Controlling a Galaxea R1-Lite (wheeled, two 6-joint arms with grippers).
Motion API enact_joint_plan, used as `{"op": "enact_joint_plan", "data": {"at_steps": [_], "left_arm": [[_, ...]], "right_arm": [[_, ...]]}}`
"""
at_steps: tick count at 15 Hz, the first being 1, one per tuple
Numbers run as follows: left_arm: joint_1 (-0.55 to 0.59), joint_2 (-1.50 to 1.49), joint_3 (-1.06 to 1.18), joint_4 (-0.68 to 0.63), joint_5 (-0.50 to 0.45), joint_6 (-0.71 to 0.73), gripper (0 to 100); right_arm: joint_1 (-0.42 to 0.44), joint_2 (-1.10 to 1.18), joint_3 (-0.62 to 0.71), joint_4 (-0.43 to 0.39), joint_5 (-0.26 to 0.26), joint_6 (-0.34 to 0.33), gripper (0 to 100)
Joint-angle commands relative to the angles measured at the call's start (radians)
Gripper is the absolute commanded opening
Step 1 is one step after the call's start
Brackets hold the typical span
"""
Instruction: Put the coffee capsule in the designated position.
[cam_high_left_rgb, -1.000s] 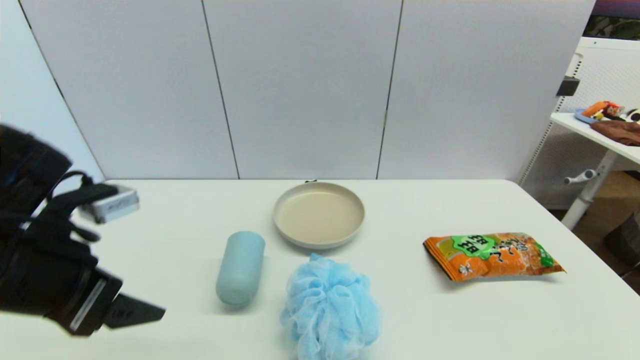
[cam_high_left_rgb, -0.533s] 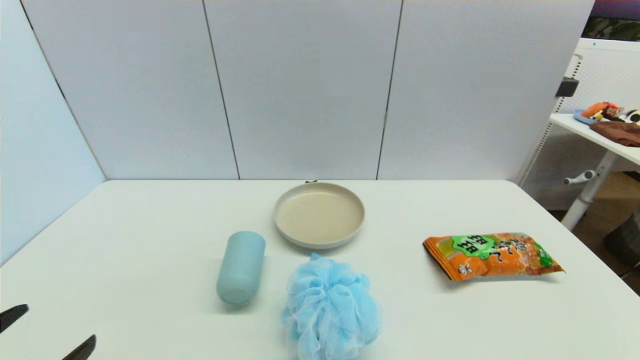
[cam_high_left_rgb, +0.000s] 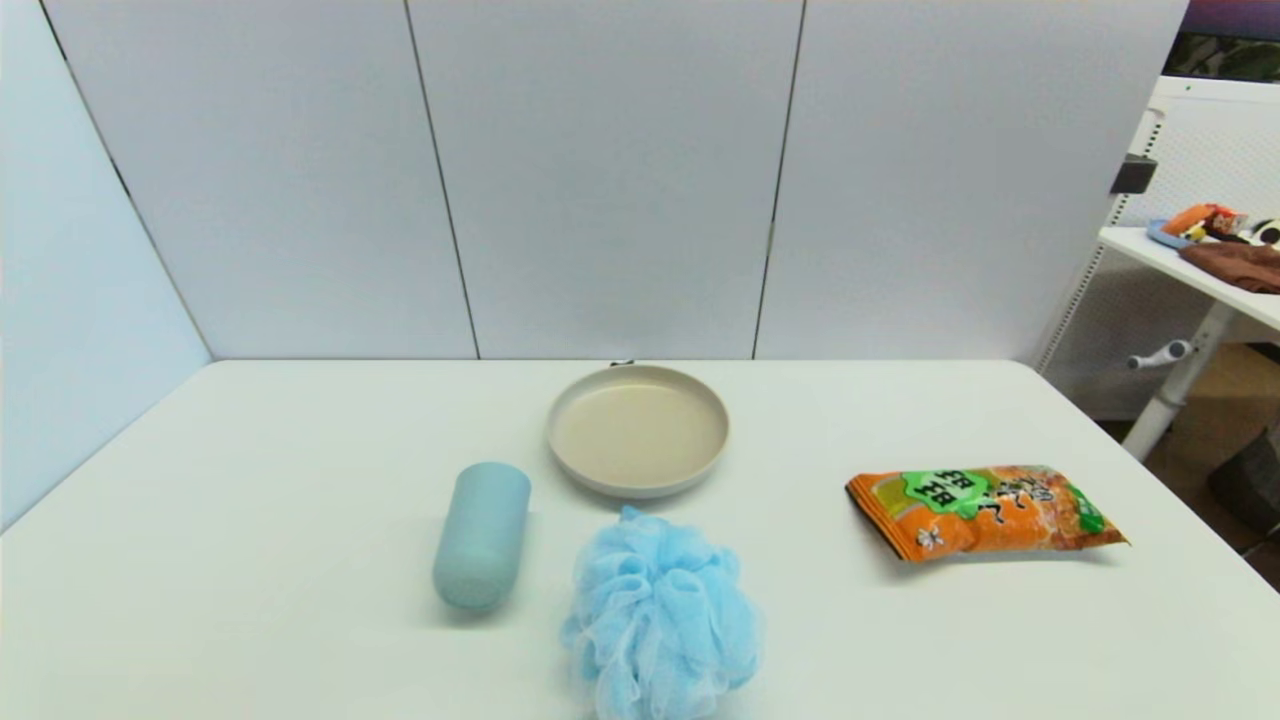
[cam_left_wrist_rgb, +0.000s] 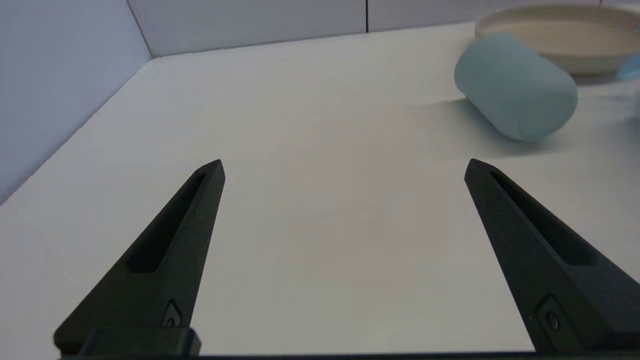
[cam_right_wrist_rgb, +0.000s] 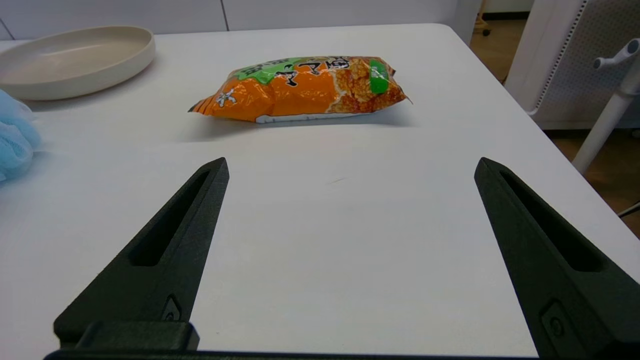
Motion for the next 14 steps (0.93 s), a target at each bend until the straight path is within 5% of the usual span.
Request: {"op": "enact_joint_plan", "data": {"at_steps": [1, 14], "left_arm": [[0.003, -0.02, 0.022, -0.004, 0.06, -0.136, 100], [0.003, -0.02, 0.022, -0.004, 0.057, -0.136, 100]], "right_arm": [[0.0, 0.001, 0.0, 0.0, 0.0, 0.0, 100], [0.0, 0.001, 0.0, 0.0, 0.0, 0.005, 100]]}}
